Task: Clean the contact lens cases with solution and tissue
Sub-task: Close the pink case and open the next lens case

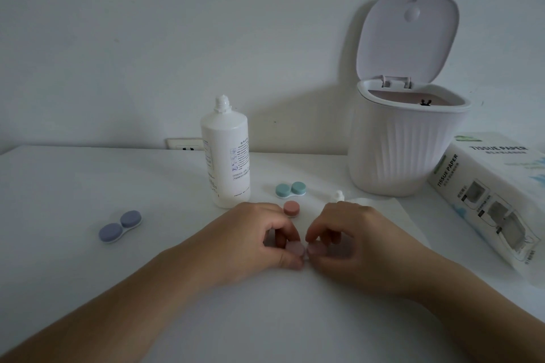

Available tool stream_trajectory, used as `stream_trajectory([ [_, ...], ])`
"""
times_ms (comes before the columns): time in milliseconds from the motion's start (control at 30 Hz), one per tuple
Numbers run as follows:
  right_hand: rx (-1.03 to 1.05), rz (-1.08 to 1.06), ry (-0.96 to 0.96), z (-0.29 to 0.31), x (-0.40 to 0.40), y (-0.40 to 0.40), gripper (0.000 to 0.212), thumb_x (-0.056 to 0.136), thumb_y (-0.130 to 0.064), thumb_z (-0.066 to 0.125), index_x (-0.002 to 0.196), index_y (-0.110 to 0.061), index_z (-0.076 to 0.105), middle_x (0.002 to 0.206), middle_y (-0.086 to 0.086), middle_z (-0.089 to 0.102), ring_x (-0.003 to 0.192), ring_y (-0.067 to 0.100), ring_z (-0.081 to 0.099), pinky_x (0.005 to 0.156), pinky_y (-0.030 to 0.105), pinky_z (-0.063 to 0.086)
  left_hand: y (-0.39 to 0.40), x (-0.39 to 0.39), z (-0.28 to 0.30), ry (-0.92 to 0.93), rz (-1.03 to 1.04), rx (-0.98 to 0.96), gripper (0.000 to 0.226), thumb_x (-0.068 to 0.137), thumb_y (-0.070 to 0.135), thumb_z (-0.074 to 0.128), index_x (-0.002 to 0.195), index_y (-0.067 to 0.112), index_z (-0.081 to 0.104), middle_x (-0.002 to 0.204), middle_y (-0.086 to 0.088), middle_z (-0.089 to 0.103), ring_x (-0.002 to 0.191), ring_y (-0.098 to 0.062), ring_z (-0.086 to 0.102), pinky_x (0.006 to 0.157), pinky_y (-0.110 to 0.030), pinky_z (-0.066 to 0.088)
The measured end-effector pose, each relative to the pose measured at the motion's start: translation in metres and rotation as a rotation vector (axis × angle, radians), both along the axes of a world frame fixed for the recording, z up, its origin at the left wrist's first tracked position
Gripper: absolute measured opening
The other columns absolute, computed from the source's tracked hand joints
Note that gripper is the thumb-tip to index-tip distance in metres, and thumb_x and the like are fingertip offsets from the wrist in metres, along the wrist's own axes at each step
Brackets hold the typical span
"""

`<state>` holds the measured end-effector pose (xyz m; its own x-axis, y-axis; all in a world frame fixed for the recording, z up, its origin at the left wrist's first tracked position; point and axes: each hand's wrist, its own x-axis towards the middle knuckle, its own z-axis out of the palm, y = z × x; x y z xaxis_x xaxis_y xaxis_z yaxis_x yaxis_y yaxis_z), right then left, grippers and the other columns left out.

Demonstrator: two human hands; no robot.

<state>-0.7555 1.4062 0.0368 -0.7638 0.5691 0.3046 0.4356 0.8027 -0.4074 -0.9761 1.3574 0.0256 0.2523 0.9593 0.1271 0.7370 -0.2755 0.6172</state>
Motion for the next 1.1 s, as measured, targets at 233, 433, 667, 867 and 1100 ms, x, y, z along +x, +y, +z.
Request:
stream_trajectory([
  [233, -0.012, -0.006, 0.023, 0.000, 0.002, 0.002, 0.020, 0.081, -0.037, 0.072, 0.098, -0.028, 0.071, 0.089, -0.016, 0.062, 0.085, 0.008, 0.058, 0.078, 0.027, 0.049, -0.002, 0.001, 0.001, 0.001, 0.000, 0.006, 0.019, 0.072, 0.042, 0.087, 0.085, 0.036, 0.075, 0.081, 0.023, 0.056, 0.071, 0.010, 0.052, 0.060, -0.011, 0.035],
  [433, -0.061, 0.037, -0.038, 0.001, 0.003, 0.001, 0.031, 0.071, -0.027, 0.063, 0.101, -0.030, 0.069, 0.091, -0.016, 0.065, 0.086, 0.007, 0.060, 0.080, 0.028, 0.050, -0.001, 0.000, 0.000, -0.007, 0.018, -0.015, 0.022, 0.071, 0.046, 0.087, 0.086, 0.036, 0.074, 0.083, 0.022, 0.057, 0.079, 0.005, 0.057, 0.062, -0.019, 0.039],
  [667, 0.029, -0.024, -0.010, -0.007, -0.001, 0.005, 0.020, 0.078, -0.048, 0.066, 0.088, -0.031, 0.069, 0.075, -0.016, 0.056, 0.076, 0.006, 0.054, 0.068, 0.021, 0.045, 0.000, 0.000, 0.000, -0.003, 0.024, -0.016, 0.023, 0.071, 0.046, 0.088, 0.086, 0.035, 0.074, 0.080, 0.025, 0.055, 0.065, 0.004, 0.049, 0.059, -0.014, 0.035],
  [867, 0.031, -0.008, -0.020, -0.006, 0.000, 0.004, 0.014, 0.076, -0.036, 0.064, 0.088, -0.030, 0.069, 0.076, -0.011, 0.060, 0.075, 0.007, 0.054, 0.068, 0.021, 0.045, 0.000, 0.001, 0.001, -0.001, 0.029, -0.026, 0.024, 0.071, 0.046, 0.088, 0.086, 0.035, 0.074, 0.080, 0.024, 0.055, 0.064, 0.003, 0.049, 0.058, -0.014, 0.035],
  [1100, -0.113, -0.031, 0.203, -0.005, 0.006, 0.005, 0.029, 0.083, -0.018, 0.075, 0.099, -0.041, 0.073, 0.083, -0.013, 0.064, 0.083, 0.013, 0.061, 0.075, 0.022, 0.049, -0.001, 0.001, 0.002, 0.005, 0.034, -0.045, 0.022, 0.071, 0.047, 0.086, 0.087, 0.038, 0.074, 0.088, 0.024, 0.059, 0.073, 0.008, 0.054, 0.063, -0.016, 0.039],
])
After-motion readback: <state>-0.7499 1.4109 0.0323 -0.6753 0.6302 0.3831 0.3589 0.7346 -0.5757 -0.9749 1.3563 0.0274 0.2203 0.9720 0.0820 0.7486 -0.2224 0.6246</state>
